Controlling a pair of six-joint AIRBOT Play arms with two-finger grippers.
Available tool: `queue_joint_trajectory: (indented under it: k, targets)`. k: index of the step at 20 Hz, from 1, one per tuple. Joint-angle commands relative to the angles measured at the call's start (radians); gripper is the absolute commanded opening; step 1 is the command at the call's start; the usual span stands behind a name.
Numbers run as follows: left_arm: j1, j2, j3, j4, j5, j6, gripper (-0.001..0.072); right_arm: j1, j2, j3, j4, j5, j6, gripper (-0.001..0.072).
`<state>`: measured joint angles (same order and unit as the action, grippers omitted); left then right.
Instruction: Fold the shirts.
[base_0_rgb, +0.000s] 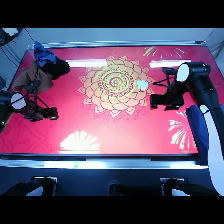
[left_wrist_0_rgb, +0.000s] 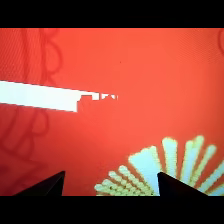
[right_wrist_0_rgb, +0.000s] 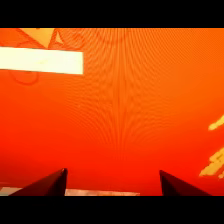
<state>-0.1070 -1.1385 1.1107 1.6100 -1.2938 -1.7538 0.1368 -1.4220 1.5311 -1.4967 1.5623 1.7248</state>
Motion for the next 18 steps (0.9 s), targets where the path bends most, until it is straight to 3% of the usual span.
queue_joint_trajectory:
  k: [1,6,10,12,16,18]
  targets:
    - [0.000,-0.003,0.000,-0.010,0.103,-0.019,0.0705,0.001,-0.001,0.000,0.000,-0.055,0.012,0.0689]
    - [0.000,-0.005,-0.001,-0.010,0.224,-0.020,0.0705,0.001,-0.001,0.000,0.000,-0.166,0.011,0.0689]
    - [0.007,-0.045,0.005,-0.010,0.479,-0.021,0.0705,0.001,-0.001,0.000,0.000,-0.332,0.011,0.0689]
    - [0.064,-0.147,0.098,-0.022,0.534,-0.111,0.0699,0.001,-0.001,0.000,0.000,-0.401,0.011,0.0689]
    - [0.329,-0.504,0.538,-0.360,0.483,-0.147,0.0698,0.001,-0.001,0.000,0.000,-0.404,0.011,0.0689]
    - [0.456,-0.639,0.725,-0.493,0.471,-0.232,0.0698,0.001,-0.001,0.000,0.000,-0.356,0.011,0.0688]
